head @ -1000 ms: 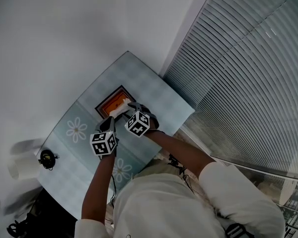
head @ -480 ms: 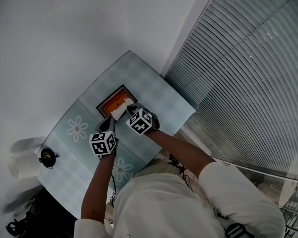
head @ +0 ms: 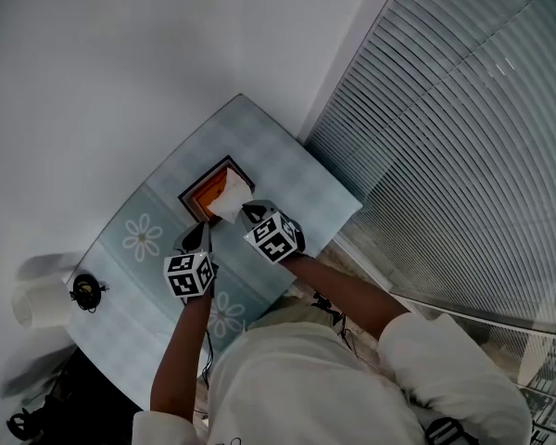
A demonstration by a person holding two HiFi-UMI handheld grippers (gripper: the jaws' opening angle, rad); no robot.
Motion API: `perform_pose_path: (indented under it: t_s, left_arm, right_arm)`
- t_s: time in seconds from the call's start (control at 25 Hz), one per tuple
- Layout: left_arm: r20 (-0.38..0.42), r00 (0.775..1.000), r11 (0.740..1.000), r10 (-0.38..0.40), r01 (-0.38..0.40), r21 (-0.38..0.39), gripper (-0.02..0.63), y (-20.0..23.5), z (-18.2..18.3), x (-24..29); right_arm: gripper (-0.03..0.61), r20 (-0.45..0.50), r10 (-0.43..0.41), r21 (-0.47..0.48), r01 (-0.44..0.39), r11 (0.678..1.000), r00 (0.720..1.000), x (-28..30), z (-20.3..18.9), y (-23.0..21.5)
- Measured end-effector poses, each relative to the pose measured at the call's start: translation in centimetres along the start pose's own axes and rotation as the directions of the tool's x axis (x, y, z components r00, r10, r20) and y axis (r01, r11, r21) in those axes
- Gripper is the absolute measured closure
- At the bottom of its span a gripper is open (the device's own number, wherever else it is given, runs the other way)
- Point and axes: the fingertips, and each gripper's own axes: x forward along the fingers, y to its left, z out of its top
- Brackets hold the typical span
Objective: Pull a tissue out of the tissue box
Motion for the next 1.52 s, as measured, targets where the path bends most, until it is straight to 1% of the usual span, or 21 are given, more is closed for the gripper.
perform_pose_path:
  t_s: [0.16, 0.32, 0.4, 0.6, 0.68, 0.8, 0.92, 1.16, 1.32, 1.52]
  left_arm:
    - [0.021, 1.000, 1.000, 0.003, -0.004, 0.026, 0.607, -0.5, -0.1, -1.4]
    - [0.049, 0.999, 0.999, -0.014, 0.012, 0.043, 0.609, -1.5, 0.1, -3.1]
    - [0.063, 0.998, 0.999, -0.023, 0.020, 0.038, 0.609, -2.0, 0.2, -4.2]
    - [0.103, 0.995, 1.000, -0.019, 0.021, -0.012, 0.609, -3.1, -0.2, -7.3]
    - [0.116, 0.993, 1.000, -0.024, 0.025, -0.012, 0.609, -3.7, -0.3, -8.6]
    - [0.130, 0.991, 0.999, -0.041, 0.040, 0.012, 0.609, -4.9, -0.7, -10.1]
    - [0.138, 0.989, 0.998, -0.057, 0.052, 0.036, 0.609, -6.1, -1.1, -11.4]
    - [0.168, 0.983, 0.996, -0.078, 0.072, 0.046, 0.609, -7.9, -1.2, -14.3]
    - [0.197, 0.976, 0.995, -0.089, 0.077, 0.070, 0.609, -8.7, -0.8, -16.6]
    - [0.210, 0.973, 0.994, -0.093, 0.078, 0.077, 0.609, -8.6, -0.3, -16.8]
  right_arm:
    - [0.565, 0.034, 0.001, 0.015, -0.001, 1.000, 0.999, -1.9, 0.5, 0.8]
    - [0.565, 0.074, 0.000, 0.043, -0.003, 0.999, 0.997, -4.2, 1.2, 1.7]
    - [0.565, 0.098, 0.000, 0.075, -0.007, 0.997, 0.995, -5.6, 1.7, 2.4]
    - [0.565, 0.167, -0.014, 0.130, -0.007, 0.992, 0.986, -9.2, 2.5, 3.9]
    - [0.565, 0.181, -0.016, 0.161, -0.014, 0.987, 0.983, -10.6, 2.6, 4.8]
    - [0.565, 0.205, -0.014, 0.191, -0.025, 0.981, 0.979, -12.3, 2.5, 6.3]
    - [0.565, 0.219, -0.017, 0.203, -0.029, 0.979, 0.976, -13.8, 2.3, 7.5]
    - [0.565, 0.220, -0.005, 0.215, -0.044, 0.976, 0.975, -16.1, 1.5, 10.0]
    - [0.565, 0.253, -0.010, 0.238, -0.052, 0.970, 0.968, -19.0, 1.7, 11.1]
    - [0.565, 0.267, -0.033, 0.246, -0.035, 0.969, 0.963, -19.8, 2.0, 11.9]
